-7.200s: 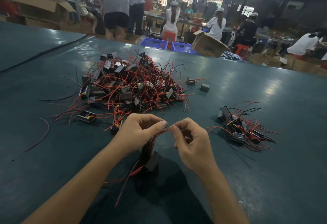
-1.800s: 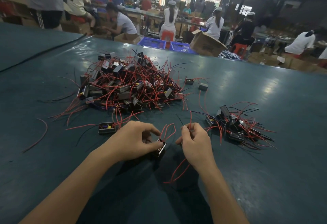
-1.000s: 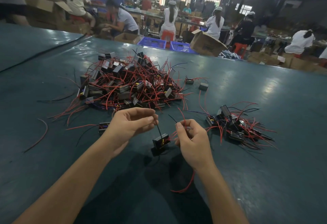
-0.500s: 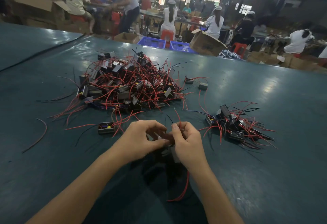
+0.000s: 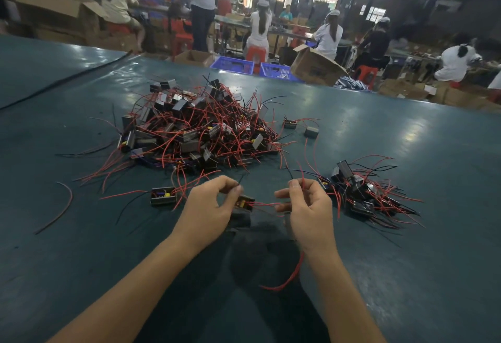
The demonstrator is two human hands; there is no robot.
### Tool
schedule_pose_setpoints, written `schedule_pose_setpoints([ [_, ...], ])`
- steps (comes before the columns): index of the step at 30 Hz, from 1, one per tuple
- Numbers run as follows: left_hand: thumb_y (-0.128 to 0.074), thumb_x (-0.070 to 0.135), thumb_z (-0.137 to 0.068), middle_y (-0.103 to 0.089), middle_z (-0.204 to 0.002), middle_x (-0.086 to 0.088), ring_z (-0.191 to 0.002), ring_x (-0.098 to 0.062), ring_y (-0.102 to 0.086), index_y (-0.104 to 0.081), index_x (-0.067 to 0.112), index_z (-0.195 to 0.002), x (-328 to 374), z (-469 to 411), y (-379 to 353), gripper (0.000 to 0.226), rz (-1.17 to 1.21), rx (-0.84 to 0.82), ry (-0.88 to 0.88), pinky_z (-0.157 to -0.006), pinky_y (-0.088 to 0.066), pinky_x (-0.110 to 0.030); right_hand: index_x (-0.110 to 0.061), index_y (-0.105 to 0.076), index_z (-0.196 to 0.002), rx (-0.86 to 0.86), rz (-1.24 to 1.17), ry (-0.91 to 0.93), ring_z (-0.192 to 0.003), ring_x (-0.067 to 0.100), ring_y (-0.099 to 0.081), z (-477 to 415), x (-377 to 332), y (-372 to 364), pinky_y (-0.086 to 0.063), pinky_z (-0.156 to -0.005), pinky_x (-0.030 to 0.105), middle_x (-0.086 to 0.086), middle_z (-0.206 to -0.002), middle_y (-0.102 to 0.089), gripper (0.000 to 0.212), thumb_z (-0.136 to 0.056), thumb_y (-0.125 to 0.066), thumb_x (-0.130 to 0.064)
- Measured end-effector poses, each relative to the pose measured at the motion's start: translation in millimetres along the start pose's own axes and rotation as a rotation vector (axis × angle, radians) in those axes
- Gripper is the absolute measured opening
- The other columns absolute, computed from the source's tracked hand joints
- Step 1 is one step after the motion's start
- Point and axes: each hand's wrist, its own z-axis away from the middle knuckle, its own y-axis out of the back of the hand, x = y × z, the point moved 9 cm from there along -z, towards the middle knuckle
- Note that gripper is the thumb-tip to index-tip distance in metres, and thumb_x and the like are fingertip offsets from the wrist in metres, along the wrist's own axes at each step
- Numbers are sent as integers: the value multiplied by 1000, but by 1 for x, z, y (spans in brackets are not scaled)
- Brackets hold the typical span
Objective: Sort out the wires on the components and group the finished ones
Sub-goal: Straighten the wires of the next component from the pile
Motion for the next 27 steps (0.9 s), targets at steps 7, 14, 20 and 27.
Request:
schedule_pose_setpoints([
  [7, -53, 10, -98, -67, -71, 3, -67, -17, -63, -62, 26, -90, -6, -11, 35, 19, 223, 179, 86, -59, -51, -27, -17, -57, -83, 81, 22, 34, -49, 7, -59, -6, -1, 12, -46, -50, 15, -7, -66, -70, 17, -100, -53, -17],
  [14, -67, 29, -89, -63, -60, 2, -62, -17, -64, -66, 23, -78, -4, -10, 13, 13, 7, -113, 68, -67, -54, -35, -20, -63, -80, -72, 60, -58, -57, 5, -58, 1, 21, -19, -51, -59, 26, -6, -65, -63, 17, -93, -62, -10],
  [20, -62, 32, -92, -61, -55, -1, -53, -19, -62, -66, 25, -87, 6, -2, -1, 9, -67, -192, -37, -61, -53, -42, -29, -44, -125, -137, 61, 11, -57, 7, -65, 6, 12, -23, -48, -58, 15, -3, -74, -70, 34, -98, -55, -12],
  [27, -56, 20, -97, -68, -65, 3, -56, -7, -65, -60, 26, -91, -2, -3, -8, 9, 75, -172, 38, -58, -53, -21, -25, -65, -97, -105, 361, 217, -70, -1, -59, 15, -6, -26, -46, -65, 10, -3, -85, -65, 11, -92, -65, -15],
])
